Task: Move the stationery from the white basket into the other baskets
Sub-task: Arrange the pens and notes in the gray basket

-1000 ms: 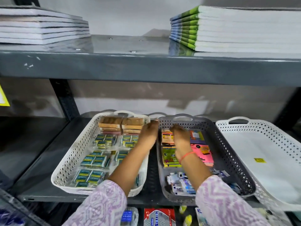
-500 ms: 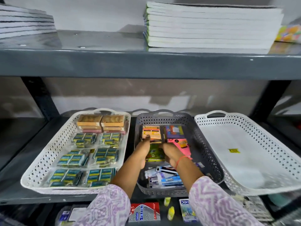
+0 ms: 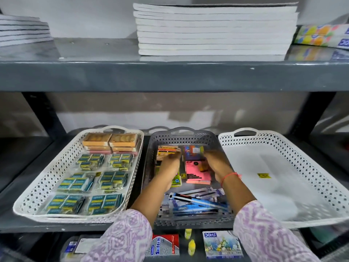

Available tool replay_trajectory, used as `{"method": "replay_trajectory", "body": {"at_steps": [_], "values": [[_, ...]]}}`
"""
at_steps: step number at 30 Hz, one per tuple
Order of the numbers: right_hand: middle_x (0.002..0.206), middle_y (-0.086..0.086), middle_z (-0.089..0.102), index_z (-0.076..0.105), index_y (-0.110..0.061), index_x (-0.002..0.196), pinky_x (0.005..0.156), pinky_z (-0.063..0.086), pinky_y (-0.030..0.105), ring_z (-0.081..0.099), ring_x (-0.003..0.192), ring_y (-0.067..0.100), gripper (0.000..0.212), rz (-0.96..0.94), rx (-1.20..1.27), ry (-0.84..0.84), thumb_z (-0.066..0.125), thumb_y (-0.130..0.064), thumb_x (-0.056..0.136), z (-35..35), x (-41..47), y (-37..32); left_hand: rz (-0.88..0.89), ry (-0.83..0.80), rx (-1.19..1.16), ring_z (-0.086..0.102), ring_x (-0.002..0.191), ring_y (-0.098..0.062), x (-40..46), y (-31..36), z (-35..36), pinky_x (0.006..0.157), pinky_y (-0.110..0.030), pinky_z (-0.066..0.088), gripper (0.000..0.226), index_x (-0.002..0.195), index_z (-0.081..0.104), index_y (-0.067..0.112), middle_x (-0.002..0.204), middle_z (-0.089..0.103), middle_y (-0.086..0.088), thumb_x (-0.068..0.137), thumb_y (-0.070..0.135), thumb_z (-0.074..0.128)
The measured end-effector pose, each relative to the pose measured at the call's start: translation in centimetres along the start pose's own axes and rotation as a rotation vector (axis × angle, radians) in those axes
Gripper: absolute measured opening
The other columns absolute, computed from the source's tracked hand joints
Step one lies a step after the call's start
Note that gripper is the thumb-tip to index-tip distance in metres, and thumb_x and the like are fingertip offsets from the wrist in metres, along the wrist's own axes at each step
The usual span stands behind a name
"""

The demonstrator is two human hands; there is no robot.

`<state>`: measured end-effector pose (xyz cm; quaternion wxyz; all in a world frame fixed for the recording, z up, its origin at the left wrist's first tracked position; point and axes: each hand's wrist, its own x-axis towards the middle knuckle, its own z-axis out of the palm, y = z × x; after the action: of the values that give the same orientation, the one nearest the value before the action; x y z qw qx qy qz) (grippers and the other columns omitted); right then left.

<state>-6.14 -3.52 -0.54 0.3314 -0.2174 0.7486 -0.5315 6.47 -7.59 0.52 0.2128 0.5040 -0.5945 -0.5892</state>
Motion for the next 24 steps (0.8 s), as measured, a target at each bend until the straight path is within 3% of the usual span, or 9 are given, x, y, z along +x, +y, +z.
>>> {"method": "replay_trajectory", "body": {"at_steps": [2,5,8,10,12,14,16,20,24], "values": [[0.093,0.019,0.073,0.064,-0.013,0.088,0.07,0.058,0.042,0.067,0.066,0.032,0.015,-0.002,0.029,-0.017,0.053,-0.022,0.084,-0.7,0.8,1.5,-0.051,-0.095,-0.004,0.054,0.112,-0.026,0.2,0.1,1.7,0.103,-0.036,0.036,0.05,0.116,0.055,0.007,0.116,0.06,-0.01,0.094,0.046,0.032],[0.098,0.019,0.072,0.066,-0.004,0.105,0.079,0.059,0.044,0.07,0.086,0.035,0.03,0.121,0.03,-0.077,0.054,-0.011,0.078,-0.9,1.0,3.2,-0.09,-0.107,0.045,0.054,0.109,-0.028,0.6,-0.1,3.3,0.093,-0.032,0.035,0.051,0.118,0.052,0.003,0.116,0.057,-0.014,0.096,0.044,0.029],[0.088,0.012,0.067,0.069,-0.005,0.086,0.056,0.05,0.026,0.061,0.07,0.023,0.014,0.192,0.056,-0.125,0.057,-0.001,0.079,-1.1,0.6,3.5,-0.089,-0.113,0.091,0.053,0.111,-0.026,0.6,-0.2,3.9,0.097,-0.034,0.035,0.056,0.137,0.035,0.002,0.122,0.057,-0.014,0.098,0.041,0.026],[0.087,0.013,0.066,0.068,-0.004,0.085,0.06,0.053,0.028,0.061,0.074,0.025,0.013,0.206,0.107,-0.139,0.057,0.002,0.082,-1.1,0.4,3.7,-0.083,-0.088,0.096,0.047,0.123,-0.028,0.7,-0.3,4.1,0.098,-0.034,0.036,0.055,0.14,0.032,0.005,0.139,0.047,-0.016,0.099,0.039,0.024],[0.08,0.009,0.064,0.064,-0.01,0.08,0.052,0.051,0.02,0.059,0.069,0.021,0.015,0.212,0.154,-0.17,0.055,0.001,0.085,-1.2,0.0,3.9,-0.066,-0.073,0.108,0.047,0.12,-0.027,0.9,-0.4,4.3,0.083,-0.03,0.04,0.053,0.141,0.031,0.005,0.144,0.041,-0.017,0.099,0.037,0.022],[0.073,0.004,0.06,0.06,-0.016,0.073,0.045,0.045,0.017,0.055,0.062,0.014,0.02,0.221,0.182,-0.195,0.055,-0.001,0.086,-1.0,-0.1,4.0,-0.051,-0.06,0.13,0.052,0.102,-0.026,0.6,-0.3,4.5,0.072,-0.028,0.037,0.052,0.138,0.036,0.003,0.125,0.055,-0.019,0.099,0.036,0.023],[0.072,0.002,0.06,0.059,-0.016,0.071,0.05,0.042,0.019,0.054,0.062,0.013,0.021,0.219,0.187,-0.183,0.055,-0.002,0.085,-0.9,-0.3,4.0,-0.047,-0.049,0.153,0.056,0.096,-0.026,0.6,-0.3,4.8,0.076,-0.03,0.04,0.055,0.136,0.038,0.001,0.109,0.059,-0.018,0.098,0.039,0.024],[0.088,0.011,0.066,0.066,-0.011,0.081,0.061,0.046,0.027,0.059,0.074,0.023,0.017,0.212,0.168,-0.176,0.054,0.001,0.084,-1.2,0.0,3.9,-0.064,-0.097,0.139,0.039,0.132,-0.029,1.0,-0.8,4.9,0.106,-0.037,0.033,0.061,0.141,0.031,0.006,0.147,0.037,-0.016,0.096,0.047,0.023],[0.108,0.016,0.067,0.067,-0.01,0.09,0.088,0.051,0.039,0.061,0.098,0.028,0.013,0.186,0.066,-0.194,0.058,-0.003,0.084,-1.7,0.1,3.8,-0.058,-0.136,0.116,0.046,0.126,-0.029,0.4,-1.2,4.8,0.112,-0.045,0.033,0.064,0.137,0.04,0.011,0.141,0.046,-0.017,0.093,0.054,0.023]]}}
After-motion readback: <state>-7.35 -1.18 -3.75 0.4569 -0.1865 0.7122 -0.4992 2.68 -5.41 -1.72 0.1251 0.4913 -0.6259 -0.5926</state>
